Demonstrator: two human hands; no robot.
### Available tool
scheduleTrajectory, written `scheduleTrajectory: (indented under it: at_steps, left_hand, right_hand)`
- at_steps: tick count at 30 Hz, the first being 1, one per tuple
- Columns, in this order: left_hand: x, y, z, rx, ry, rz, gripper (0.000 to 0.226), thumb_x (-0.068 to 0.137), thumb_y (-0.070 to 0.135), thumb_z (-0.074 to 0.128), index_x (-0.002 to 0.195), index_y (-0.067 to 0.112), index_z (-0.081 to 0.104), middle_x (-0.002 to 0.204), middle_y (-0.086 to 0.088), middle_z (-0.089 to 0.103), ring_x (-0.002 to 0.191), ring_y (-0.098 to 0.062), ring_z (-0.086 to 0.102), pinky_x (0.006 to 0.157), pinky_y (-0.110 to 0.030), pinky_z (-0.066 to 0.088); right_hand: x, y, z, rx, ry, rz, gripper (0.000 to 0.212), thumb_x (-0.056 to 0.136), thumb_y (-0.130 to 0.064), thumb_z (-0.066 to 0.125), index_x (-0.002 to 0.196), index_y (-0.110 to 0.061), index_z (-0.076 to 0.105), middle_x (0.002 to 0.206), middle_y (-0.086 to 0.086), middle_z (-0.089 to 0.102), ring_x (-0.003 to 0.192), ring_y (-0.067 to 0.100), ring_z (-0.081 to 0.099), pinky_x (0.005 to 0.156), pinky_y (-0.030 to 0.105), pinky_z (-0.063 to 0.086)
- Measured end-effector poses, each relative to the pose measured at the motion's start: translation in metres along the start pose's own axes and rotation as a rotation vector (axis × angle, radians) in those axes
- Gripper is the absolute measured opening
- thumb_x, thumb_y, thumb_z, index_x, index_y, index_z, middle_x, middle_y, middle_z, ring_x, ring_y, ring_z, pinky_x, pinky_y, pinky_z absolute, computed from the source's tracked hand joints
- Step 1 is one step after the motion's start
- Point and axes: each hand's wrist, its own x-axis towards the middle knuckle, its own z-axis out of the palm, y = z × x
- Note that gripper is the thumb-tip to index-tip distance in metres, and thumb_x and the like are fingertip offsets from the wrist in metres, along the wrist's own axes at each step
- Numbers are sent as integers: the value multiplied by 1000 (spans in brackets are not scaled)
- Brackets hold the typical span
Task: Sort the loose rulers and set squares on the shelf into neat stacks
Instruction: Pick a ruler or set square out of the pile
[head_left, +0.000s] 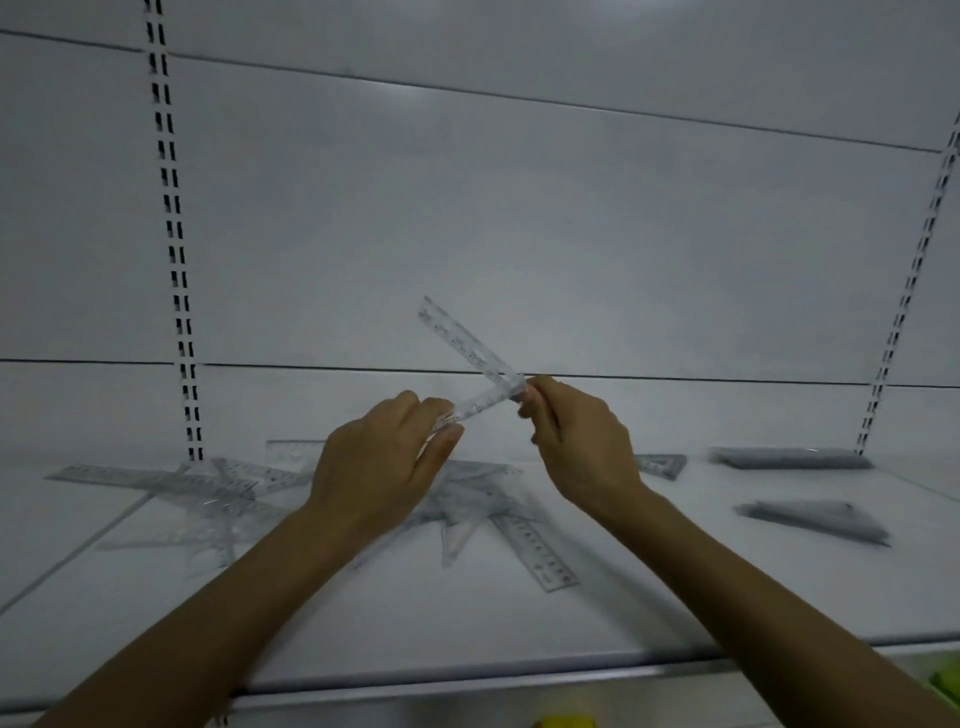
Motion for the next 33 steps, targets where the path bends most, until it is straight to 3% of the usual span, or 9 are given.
scheduleTrajectory:
  at_steps: [2,5,10,15,17,22,26,29,33]
  left_hand:
    - [10,15,7,51,-11,72,55,98,50,19,101,20,64,75,5,56,60,-15,55,42,-22,31]
    - [32,48,26,94,-28,126,48,97,47,24,101,21,64,74,6,58,59,-15,56,40,-24,33]
    - [71,125,77,98,-42,166,38,92,42,33,99,22,64,75,5,62,63,-18,60,41,-27,43]
    - [103,203,131,62,-31,185,39,91,43,32,90,23,65,69,5,61,60,-19,59,41,-24,37]
    - [116,227,149,73,-21,200,39,91,44,31,89,24,65,68,6,60,58,-17,58,43,-22,30]
    - [132,260,190,81,-42,160,41,93,44,30,89,23,65,67,7,60,55,-15,56,41,-22,33]
    - [118,256,211,84,-115,147,39,93,44,32,90,24,65,69,8,61,55,-12,54,42,-22,34]
    - [110,241,210,77,-137,130,40,92,44,34,99,22,67,75,7,64,59,-12,57,45,-22,38]
    - [109,232,208,57,-149,24,48,92,47,30,104,19,67,81,4,66,67,-17,61,49,-25,38]
  right_hand:
    - [3,23,-20,-67,-17,-42,30,99,-37,34,102,-23,61,85,-9,65,73,15,59,57,27,39]
    - [6,62,-47,-43,-36,-101,21,99,-24,42,113,-24,57,84,-11,68,72,16,63,62,33,50]
    - [9,143,-102,-20,12,-126,13,92,-13,55,99,-16,65,86,0,72,75,23,67,64,30,49]
    - [9,233,-162,-105,126,-61,12,88,-19,66,95,-20,75,91,-3,74,82,16,68,74,33,53]
    - [10,265,-179,-120,127,0,12,87,-22,66,95,-21,75,88,-4,74,82,15,68,72,32,53]
    - [14,337,-181,-224,105,-24,11,86,-17,67,94,-18,75,90,-1,74,79,15,66,65,21,40]
    - [15,376,-158,-320,46,-110,7,80,-9,72,84,-14,75,87,2,70,78,22,64,60,25,42]
    - [8,398,-143,-369,-37,-197,11,68,-3,80,71,-11,73,75,5,67,64,27,62,53,29,45]
    - [4,398,-140,-375,-320,4,12,82,-19,66,90,-21,75,91,0,68,78,23,63,67,29,45]
